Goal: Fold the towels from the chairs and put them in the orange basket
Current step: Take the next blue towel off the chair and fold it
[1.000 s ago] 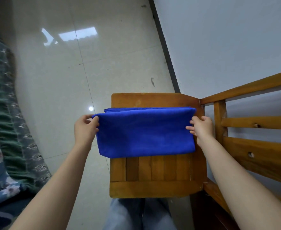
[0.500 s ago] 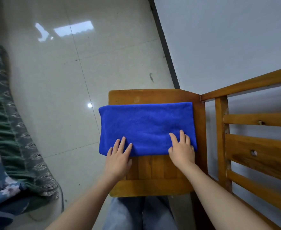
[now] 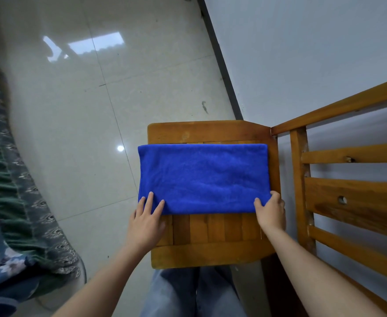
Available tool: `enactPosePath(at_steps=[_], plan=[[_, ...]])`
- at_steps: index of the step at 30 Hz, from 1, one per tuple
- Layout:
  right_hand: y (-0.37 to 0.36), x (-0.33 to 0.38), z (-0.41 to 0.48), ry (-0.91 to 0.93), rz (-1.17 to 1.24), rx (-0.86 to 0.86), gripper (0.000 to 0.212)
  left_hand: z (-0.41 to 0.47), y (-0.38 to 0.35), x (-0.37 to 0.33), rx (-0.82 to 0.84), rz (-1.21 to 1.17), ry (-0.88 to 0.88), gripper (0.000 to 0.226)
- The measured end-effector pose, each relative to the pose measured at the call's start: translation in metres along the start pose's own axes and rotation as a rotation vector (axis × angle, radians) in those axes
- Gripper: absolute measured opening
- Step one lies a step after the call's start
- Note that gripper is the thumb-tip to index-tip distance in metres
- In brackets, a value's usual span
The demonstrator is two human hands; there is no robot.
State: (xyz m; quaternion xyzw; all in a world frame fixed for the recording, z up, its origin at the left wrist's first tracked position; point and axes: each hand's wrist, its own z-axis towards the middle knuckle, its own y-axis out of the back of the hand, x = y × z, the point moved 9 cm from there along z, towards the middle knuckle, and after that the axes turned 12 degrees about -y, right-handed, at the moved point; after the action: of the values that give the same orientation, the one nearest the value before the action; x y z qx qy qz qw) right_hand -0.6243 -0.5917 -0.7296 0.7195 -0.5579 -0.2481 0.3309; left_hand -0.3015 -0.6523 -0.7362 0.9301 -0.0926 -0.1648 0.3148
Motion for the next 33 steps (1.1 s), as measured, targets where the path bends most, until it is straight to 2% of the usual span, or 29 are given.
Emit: enactPosePath(at_steps=[2,4,5,8,9,11,15,18,23,26,29,31,33], plan=[[0.001,0.000,0.003,-0.095,0.186,0.006,0.060,-0.001,-0.003,0.001,0.007,-0.027,0.014,0.060],[-0.003,-0.003,0.007,-0.205,0.264,0.039,0.062,-0.001,-0.005,0.002,0.021,-0.049,0.019,0.061],[-0.004,-0.004,0.008,-0.243,0.281,0.057,0.056,-0.001,-0.006,0.002,0.030,-0.052,0.017,0.061],[-0.003,0.000,0.013,-0.238,0.307,0.093,0.012,0.000,-0.006,0.003,0.047,-0.045,0.001,0.062],[0.000,0.002,0.014,-0.208,0.283,0.078,0.012,0.001,-0.005,0.004,0.048,-0.042,-0.003,0.062],[0.012,0.007,0.011,-0.159,0.249,0.015,0.008,0.001,-0.005,0.006,0.047,-0.038,-0.003,0.062],[0.046,0.007,-0.013,-0.064,0.181,-0.240,0.016,-0.003,-0.006,0.005,0.045,-0.028,-0.008,0.062],[0.059,-0.002,-0.028,-0.070,0.223,-0.320,0.019,-0.006,-0.010,0.000,0.066,-0.072,-0.017,0.062],[0.051,0.025,-0.058,0.153,0.215,-0.341,0.020,-0.006,-0.012,-0.006,0.058,-0.165,-0.049,0.062],[0.034,0.050,-0.088,0.288,0.201,-0.296,0.019,-0.006,-0.013,-0.007,0.031,-0.268,-0.038,0.061],[0.006,0.082,-0.131,0.505,0.146,-0.263,0.017,-0.006,-0.015,-0.004,0.016,-0.311,-0.037,0.060],[-0.020,0.103,-0.153,0.605,0.044,-0.181,0.017,-0.005,-0.015,-0.001,0.013,-0.302,-0.039,0.060],[-0.050,0.112,-0.155,0.568,-0.054,-0.021,0.020,-0.003,-0.016,0.000,0.016,-0.302,-0.042,0.060]])
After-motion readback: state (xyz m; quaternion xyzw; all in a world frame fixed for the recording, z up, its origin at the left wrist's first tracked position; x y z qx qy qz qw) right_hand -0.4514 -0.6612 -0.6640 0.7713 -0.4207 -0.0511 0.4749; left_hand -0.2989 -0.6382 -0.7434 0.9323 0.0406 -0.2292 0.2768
